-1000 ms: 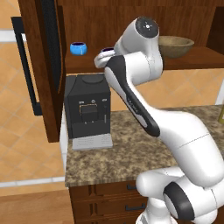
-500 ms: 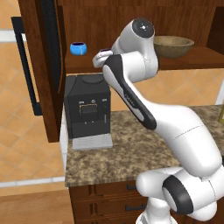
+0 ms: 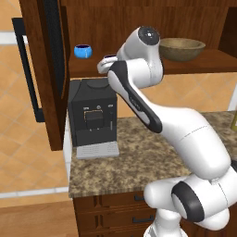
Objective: Gather all objects into one cabinet and sort the glasses and bowls to opposite sides.
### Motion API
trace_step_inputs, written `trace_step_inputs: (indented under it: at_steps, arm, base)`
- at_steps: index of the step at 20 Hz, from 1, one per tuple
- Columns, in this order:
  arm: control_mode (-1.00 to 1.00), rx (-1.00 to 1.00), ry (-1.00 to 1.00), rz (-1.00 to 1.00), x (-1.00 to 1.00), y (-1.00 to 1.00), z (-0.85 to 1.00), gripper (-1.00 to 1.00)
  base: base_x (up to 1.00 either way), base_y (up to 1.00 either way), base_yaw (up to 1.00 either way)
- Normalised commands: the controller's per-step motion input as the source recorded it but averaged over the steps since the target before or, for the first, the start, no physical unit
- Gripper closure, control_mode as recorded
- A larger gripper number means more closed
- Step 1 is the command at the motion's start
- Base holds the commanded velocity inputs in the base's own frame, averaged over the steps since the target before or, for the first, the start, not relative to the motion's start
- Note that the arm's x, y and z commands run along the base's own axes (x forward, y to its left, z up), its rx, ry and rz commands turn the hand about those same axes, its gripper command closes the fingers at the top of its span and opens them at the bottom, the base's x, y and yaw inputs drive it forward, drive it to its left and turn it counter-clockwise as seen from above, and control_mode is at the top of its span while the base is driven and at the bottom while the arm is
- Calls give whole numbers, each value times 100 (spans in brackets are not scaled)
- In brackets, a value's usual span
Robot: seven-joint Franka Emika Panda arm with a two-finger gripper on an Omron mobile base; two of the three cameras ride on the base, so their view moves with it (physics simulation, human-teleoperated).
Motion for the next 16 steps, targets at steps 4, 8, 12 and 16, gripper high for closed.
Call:
trace_step_inputs:
  at_steps: [4, 8, 12, 16]
  arm:
    - [-100, 2, 0, 1, 28, 2, -2, 100]
    - [-100, 2, 0, 1, 26, 9, 0, 100]
    - [-100, 3, 0, 1, 40, 9, 0, 100]
    - [-100, 3, 1, 1, 47, 9, -3, 100]
  base:
    - [0, 0, 0]
    - [0, 0, 0]
    - [0, 0, 0]
    - [0, 0, 0]
